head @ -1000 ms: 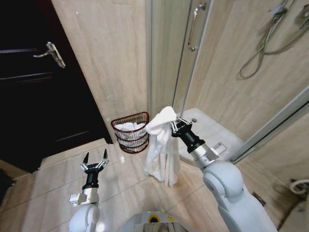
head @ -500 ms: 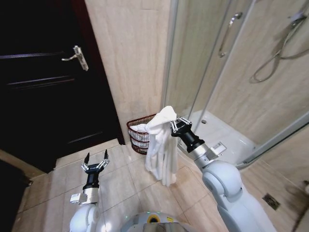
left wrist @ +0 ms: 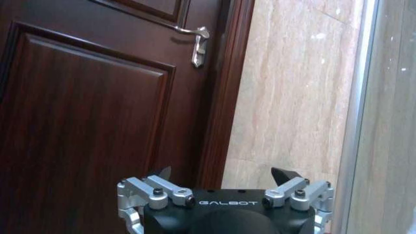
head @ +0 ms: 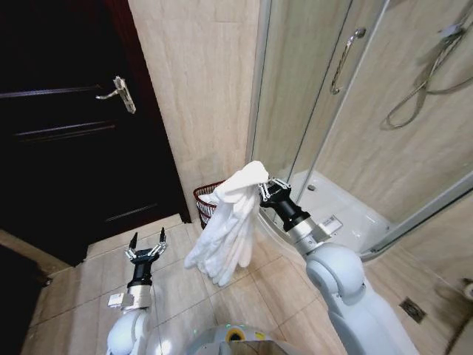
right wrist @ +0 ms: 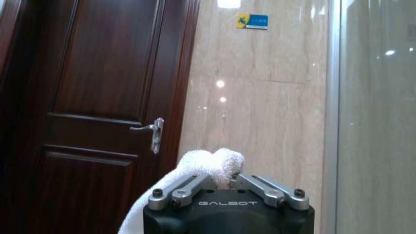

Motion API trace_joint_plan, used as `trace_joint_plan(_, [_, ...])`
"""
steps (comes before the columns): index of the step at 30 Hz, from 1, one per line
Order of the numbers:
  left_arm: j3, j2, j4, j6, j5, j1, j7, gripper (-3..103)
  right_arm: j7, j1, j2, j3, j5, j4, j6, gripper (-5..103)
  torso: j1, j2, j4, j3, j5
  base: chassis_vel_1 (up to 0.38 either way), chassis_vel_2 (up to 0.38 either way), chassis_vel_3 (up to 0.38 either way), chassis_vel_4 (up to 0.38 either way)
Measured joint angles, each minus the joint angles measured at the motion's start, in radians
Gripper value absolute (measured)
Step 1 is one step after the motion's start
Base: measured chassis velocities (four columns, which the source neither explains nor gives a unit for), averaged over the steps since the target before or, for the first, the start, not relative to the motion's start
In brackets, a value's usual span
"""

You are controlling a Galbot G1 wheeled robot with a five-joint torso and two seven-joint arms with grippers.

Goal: Discard the used towel into the hamper.

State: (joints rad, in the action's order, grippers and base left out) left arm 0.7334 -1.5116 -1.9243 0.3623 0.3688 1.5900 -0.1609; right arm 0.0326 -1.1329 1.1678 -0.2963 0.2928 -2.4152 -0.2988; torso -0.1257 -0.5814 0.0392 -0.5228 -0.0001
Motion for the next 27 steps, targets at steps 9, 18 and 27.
trace_joint_plan(9, [0.000, 0.001, 0.005, 0.000, -0.001, 0.001, 0.000, 100, -0.004, 0.034, -0.010, 0.001, 0.024, 0.012, -0.015, 4, -0.015, -0.035, -0.0001, -0.020, 0.0001, 0.000, 0.000, 0.000, 0.000])
trace_joint_plan(18, [-0.005, -0.007, 0.004, -0.001, -0.007, -0.002, -0.003, 100, -0.028, 0.078, -0.038, -0.020, 0.081, 0.008, -0.038, 4, -0.031, -0.072, -0.0001, -0.040, 0.0002, 0.000, 0.000, 0.000, 0.000])
trace_joint_plan(27, [-0.002, -0.013, -0.004, 0.002, -0.012, 0.014, -0.004, 100, -0.075, 0.213, -0.096, -0.039, 0.202, 0.013, -0.083, 4, -0.052, -0.113, 0.0001, -0.062, 0.0001, 0.000, 0.000, 0.000, 0.000])
